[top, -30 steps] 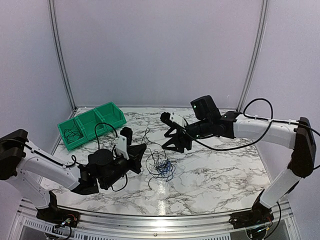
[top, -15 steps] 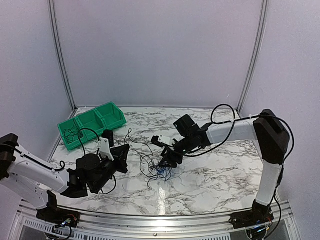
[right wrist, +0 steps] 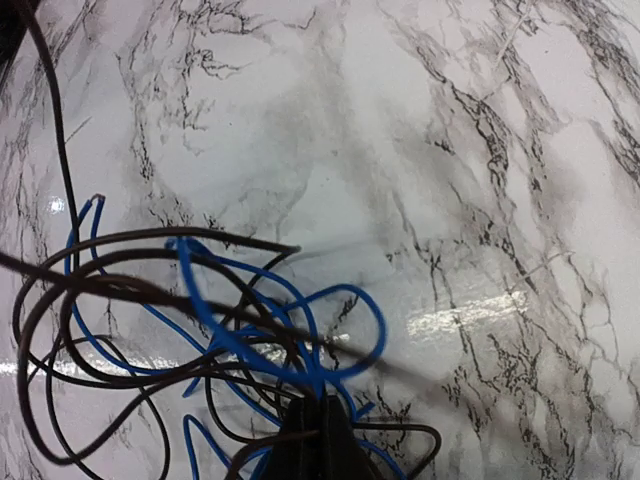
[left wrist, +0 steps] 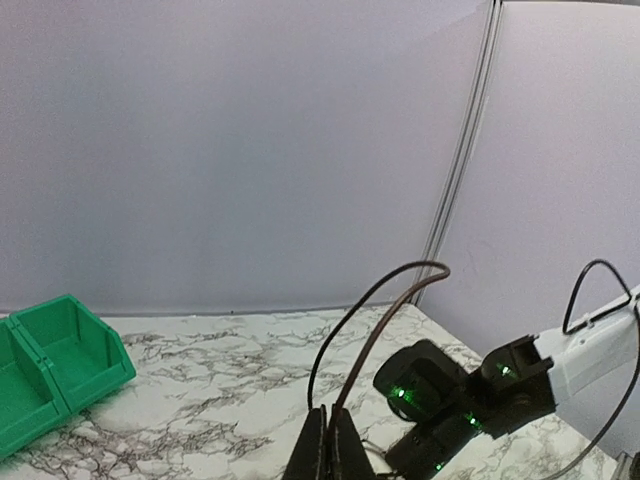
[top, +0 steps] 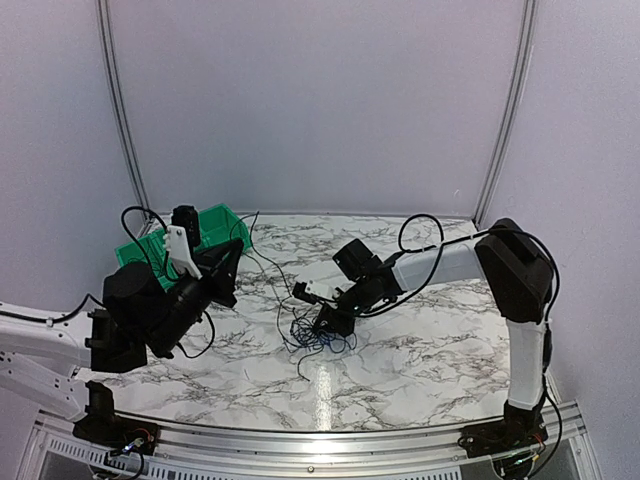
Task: Untangle the cables
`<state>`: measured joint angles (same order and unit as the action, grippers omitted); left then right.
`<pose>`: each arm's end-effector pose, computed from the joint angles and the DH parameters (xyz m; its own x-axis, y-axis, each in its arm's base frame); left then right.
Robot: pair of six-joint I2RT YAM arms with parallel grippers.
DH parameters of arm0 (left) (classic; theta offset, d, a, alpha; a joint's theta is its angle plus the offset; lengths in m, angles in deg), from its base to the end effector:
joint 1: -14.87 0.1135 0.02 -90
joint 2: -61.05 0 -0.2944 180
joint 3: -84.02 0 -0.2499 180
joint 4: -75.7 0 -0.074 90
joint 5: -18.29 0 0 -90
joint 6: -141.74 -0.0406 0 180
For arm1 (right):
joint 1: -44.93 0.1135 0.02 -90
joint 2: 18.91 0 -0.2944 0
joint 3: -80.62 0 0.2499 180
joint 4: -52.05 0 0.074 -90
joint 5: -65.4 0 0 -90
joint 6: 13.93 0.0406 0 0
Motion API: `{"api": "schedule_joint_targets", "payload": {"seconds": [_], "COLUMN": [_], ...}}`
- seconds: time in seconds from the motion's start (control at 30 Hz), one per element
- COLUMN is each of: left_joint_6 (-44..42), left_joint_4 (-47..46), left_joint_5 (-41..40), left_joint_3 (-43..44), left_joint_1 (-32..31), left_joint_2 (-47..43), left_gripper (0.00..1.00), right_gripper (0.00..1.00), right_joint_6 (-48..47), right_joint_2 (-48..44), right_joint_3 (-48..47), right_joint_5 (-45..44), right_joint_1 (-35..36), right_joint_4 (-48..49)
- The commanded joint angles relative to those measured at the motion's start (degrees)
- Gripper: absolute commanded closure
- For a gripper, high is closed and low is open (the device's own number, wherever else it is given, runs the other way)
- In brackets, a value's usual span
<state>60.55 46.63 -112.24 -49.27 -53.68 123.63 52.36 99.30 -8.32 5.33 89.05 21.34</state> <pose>0.1075 -0.2015 0.3304 0.0096 -0.3428 -0.9394 0.4832 0.8240 -0.2958 0.2959 0.3151 0.1562 -0.2545 -0.7322 -0.6318 -0.9664 0.1681 0.1944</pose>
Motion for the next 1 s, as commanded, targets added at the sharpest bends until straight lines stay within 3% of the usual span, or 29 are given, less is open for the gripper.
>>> {"api": "schedule_joint_targets", "payload": {"seconds": [0.0,0.33,0.63,0.8,0.97], "left_joint_6": [-6.2,-18.5,-23.2,-26.1,-26.4], "left_joint_4": [9.8,29.6,33.7,40.1,41.8], "left_joint_5": [3.4,8.7,7.3,2.1,-4.3], "left_joint_3": [11.2,43.0,54.0,65.3,65.1], "left_joint_1": [0.2,-1.2,-2.2,-2.1,-1.6], "left_joint_2": [-4.7,-2.6,-0.2,3.8,4.6], "left_gripper": [1.00,1.00,1.00,1.00,1.00], "right_gripper": [1.00,0.99,0.93,0.92,0.87], "right_joint_6": [1.3,3.1,3.4,3.5,2.3], "right_joint_2": [2.8,4.2,3.3,3.6,-0.1], "right_joint_3": [-1.7,-3.1,-3.1,-3.7,-4.7], "right_joint_5": [-1.5,-2.9,-3.4,-2.4,0.0], "right_joint_1": [0.2,-0.1,-1.3,-1.3,-1.4], "right_joint_4": [-2.4,-3.6,-3.9,-4.7,-6.8]}}
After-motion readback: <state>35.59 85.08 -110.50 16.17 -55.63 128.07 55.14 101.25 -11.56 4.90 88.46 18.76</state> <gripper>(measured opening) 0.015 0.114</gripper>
